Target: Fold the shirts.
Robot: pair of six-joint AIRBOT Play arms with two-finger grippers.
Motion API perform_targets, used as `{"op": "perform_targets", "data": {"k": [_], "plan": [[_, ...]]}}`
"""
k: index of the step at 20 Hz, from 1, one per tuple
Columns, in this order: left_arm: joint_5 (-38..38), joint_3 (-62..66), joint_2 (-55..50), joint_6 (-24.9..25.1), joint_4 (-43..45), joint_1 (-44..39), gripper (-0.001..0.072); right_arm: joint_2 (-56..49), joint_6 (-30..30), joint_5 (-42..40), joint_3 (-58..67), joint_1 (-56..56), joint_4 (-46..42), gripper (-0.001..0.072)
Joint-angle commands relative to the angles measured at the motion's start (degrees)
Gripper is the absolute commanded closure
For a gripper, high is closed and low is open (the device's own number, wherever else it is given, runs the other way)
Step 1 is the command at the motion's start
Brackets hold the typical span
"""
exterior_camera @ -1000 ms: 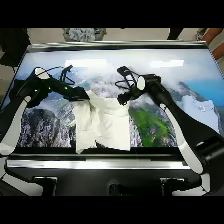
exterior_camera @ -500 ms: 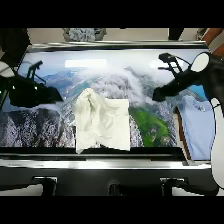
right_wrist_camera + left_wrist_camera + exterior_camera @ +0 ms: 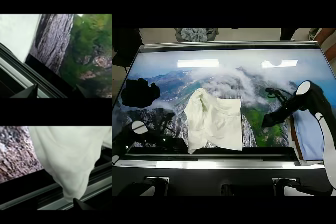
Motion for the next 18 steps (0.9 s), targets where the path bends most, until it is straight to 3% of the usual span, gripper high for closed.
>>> {"op": "perform_targets", "data": {"k": [1, 5, 8, 9, 11, 12, 18], "plan": [[8.33, -5.29, 2.03, 2.08, -2.38, -5.68, 0.0192, 0.09, -1.62, -1.6, -4.83, -0.2, 1.84, 0.0141], [9.25, -5.42, -0.48, 2.29, -3.28, -9.33, 0.0217, 0.09, -1.95, -1.73, -6.69, -0.2, 1.86, 0.0141], [10.01, -5.42, -0.9, 2.73, -3.26, -9.42, 0.0276, 0.07, -1.95, -1.64, -7.82, -0.2, 1.9, 0.0141], [10.21, -5.42, -0.94, 3.17, -3.21, -9.4, 0.0353, 0.07, -1.92, -1.77, -7.93, -0.2, 1.92, 0.0141], [11.8, -5.42, -1.03, 3.15, -3.21, -9.4, 0.0597, 0.09, -1.95, -2.47, -8.31, -0.2, 3.89, 0.0141], [12.48, -5.4, -1.01, 3.15, -3.26, -9.4, 0.0677, 0.09, -1.97, -3.3, -9.42, 0.17, 6.01, 0.014], [11.93, -5.16, 0.07, 3.17, -3.21, -9.4, 0.0678, 0.02, -3.39, -15.76, -23.28, 12.13, 15.93, 0.0035]]}}
